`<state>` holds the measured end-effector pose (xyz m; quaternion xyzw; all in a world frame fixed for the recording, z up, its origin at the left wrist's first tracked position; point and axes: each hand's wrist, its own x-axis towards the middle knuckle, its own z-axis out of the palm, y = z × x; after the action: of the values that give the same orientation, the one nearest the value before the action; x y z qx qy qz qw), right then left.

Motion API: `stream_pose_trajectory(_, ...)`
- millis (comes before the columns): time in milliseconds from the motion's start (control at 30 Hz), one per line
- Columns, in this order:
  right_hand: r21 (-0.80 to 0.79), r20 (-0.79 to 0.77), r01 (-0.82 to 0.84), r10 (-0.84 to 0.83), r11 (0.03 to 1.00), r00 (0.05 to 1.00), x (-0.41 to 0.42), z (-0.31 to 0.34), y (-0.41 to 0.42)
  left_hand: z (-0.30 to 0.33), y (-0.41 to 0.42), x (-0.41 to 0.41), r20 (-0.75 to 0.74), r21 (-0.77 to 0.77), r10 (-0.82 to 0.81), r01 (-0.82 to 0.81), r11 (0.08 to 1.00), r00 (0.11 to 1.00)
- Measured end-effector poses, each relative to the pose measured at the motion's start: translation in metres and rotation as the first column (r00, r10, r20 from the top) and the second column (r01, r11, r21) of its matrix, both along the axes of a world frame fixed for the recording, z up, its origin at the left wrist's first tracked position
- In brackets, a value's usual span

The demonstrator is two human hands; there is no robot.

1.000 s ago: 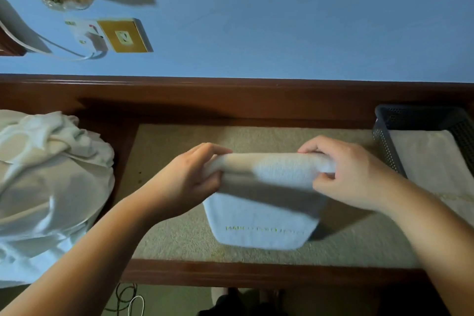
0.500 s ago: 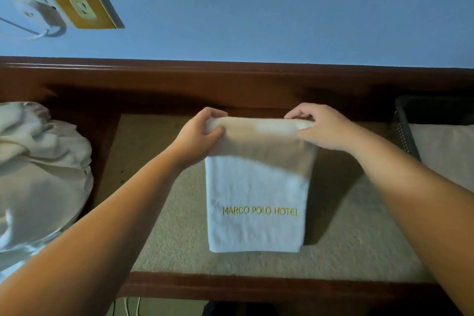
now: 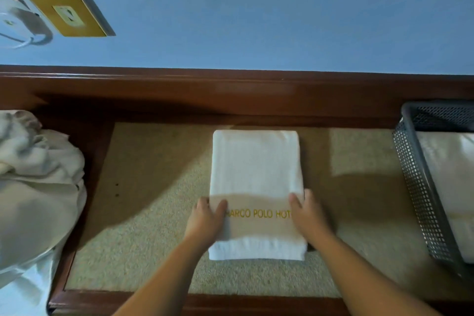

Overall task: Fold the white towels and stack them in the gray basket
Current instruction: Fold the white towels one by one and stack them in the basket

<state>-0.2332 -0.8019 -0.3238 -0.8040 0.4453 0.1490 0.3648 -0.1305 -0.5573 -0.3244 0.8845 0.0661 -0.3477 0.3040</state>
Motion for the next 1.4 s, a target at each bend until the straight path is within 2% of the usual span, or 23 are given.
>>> stream_pose_trajectory(167,0.103,-0.032,0.152,-0.149,0.983,0.988,-0.018,0.005,0.024,0.007,0.004,-0.023,-0.058,-0.009,0.01,-0.011,1.0,0.998)
stream_pose_trajectory(267,0.128,-0.016,0.165,-0.164,0.978,0.986,-0.019,0.014,0.027,0.022,0.003,-0.023,-0.03,-0.048,-0.018,0.017,0.999,0.999)
stream_pose_trajectory(667,-0.013,0.162,0.046,-0.043,0.999,0.986,-0.038,0.099,-0.026,0.113,-0.031,-0.042,0.285,-0.156,-0.044,0.092,0.984,0.958)
stream_pose_trajectory(933,-0.092,0.34,0.013,0.019,0.996,0.94,-0.103,0.182,-0.134,0.187,-0.145,-0.091,0.487,-0.31,-0.046,0.222,0.925,0.872)
stream_pose_trajectory(1100,-0.218,0.506,0.114,0.012,0.969,0.863,-0.153,0.239,-0.227,0.229,-0.241,-0.135,0.59,-0.437,0.024,0.293,0.851,0.807)
stream_pose_trajectory(1233,-0.349,0.598,0.166,0.083,0.922,0.797,-0.19,0.268,-0.299,0.245,-0.314,-0.169,0.605,-0.543,0.087,0.331,0.771,0.791)
stream_pose_trajectory(1400,-0.359,0.556,0.214,0.024,0.908,0.831,-0.216,0.252,-0.368,0.216,-0.392,-0.2,0.551,-0.542,0.028,0.332,0.772,0.834)
